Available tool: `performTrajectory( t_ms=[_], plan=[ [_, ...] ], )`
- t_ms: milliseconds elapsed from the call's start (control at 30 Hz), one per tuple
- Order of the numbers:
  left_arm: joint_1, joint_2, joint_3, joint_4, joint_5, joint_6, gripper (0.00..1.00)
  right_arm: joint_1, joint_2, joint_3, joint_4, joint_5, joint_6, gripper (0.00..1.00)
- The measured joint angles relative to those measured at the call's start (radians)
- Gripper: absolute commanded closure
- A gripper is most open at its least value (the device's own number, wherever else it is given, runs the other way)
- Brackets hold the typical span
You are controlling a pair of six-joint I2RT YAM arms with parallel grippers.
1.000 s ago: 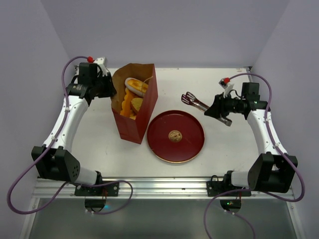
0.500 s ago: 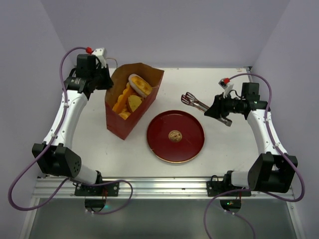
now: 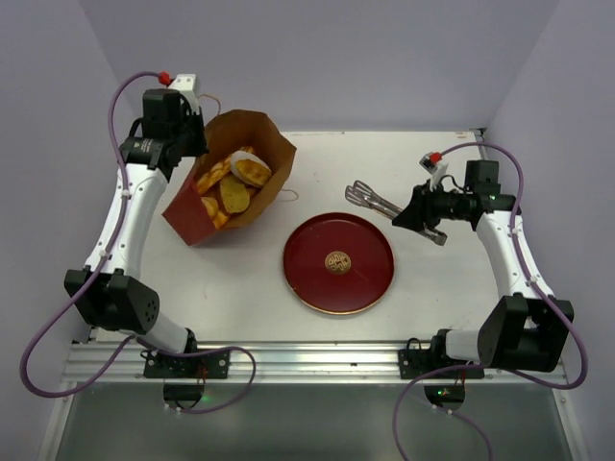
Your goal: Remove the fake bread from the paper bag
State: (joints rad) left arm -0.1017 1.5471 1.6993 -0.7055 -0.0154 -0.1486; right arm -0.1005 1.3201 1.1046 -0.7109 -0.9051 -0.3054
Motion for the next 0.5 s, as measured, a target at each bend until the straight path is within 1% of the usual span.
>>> performTrajectory(
  t_ms=[267,400,500],
  plan=[
    [0.001,-0.019,-0.169,0.092,0.085,0.003,1.0,0.008,0.001,0.008,-0.058,-0.038,-0.049,0.57],
    [0.001,-0.067,-0.246,0.126,0.162,0.002,1.0,0.025,0.002,0.045,-0.105,-0.056,-0.084,0.57],
    [0.001,-0.108,-0.275,0.145,0.214,0.002,1.0,0.032,0.002,0.08,-0.123,-0.057,-0.102,0.57]
  ],
)
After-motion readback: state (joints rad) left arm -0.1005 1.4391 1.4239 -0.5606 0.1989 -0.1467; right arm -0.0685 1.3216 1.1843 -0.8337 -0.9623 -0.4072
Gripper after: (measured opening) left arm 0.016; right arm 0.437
